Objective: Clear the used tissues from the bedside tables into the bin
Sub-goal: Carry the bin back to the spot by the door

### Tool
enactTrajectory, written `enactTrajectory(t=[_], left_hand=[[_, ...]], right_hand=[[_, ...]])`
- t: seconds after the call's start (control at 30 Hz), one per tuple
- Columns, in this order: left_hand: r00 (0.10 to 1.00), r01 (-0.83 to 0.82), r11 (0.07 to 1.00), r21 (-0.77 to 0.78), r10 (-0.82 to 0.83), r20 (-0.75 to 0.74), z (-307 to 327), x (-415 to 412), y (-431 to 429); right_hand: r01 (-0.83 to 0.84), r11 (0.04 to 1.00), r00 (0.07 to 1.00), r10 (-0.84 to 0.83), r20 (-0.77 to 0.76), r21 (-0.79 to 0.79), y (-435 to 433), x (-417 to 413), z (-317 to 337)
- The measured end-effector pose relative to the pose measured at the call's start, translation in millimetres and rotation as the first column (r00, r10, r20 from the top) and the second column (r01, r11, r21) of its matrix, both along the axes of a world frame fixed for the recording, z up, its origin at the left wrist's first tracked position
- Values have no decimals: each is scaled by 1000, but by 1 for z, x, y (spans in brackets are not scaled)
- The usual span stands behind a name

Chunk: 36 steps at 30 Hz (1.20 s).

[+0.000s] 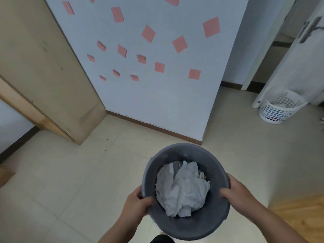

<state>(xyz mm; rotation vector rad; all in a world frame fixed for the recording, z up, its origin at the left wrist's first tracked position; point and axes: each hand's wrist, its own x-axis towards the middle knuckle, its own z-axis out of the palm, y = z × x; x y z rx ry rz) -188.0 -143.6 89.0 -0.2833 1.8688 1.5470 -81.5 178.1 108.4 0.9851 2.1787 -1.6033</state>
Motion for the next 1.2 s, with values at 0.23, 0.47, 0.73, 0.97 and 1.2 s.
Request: enactTrajectory(t=[0.23,0.47,0.73,0.97,1.2], left_hand=[[996,88,996,28,-89,29,4,-144,34],[994,109,994,8,-109,8,2,-244,83],[996,20,998,-58,-15,87,-29,-329,139],[988,-35,998,-53,43,145,-72,-402,187],[977,-41,994,-105,61,202,-217,-482,205]], right_hand=[[76,997,997,-76,-6,31,26,-113,13],[88,996,996,-88,1,8,74,-208,1],[35,997,996,-30,89,-62,140,-321,-47],[-25,999,989,30,147,-42,189,-420,-82],[22,999,980,-15,196,-36,200,-501,-232]])
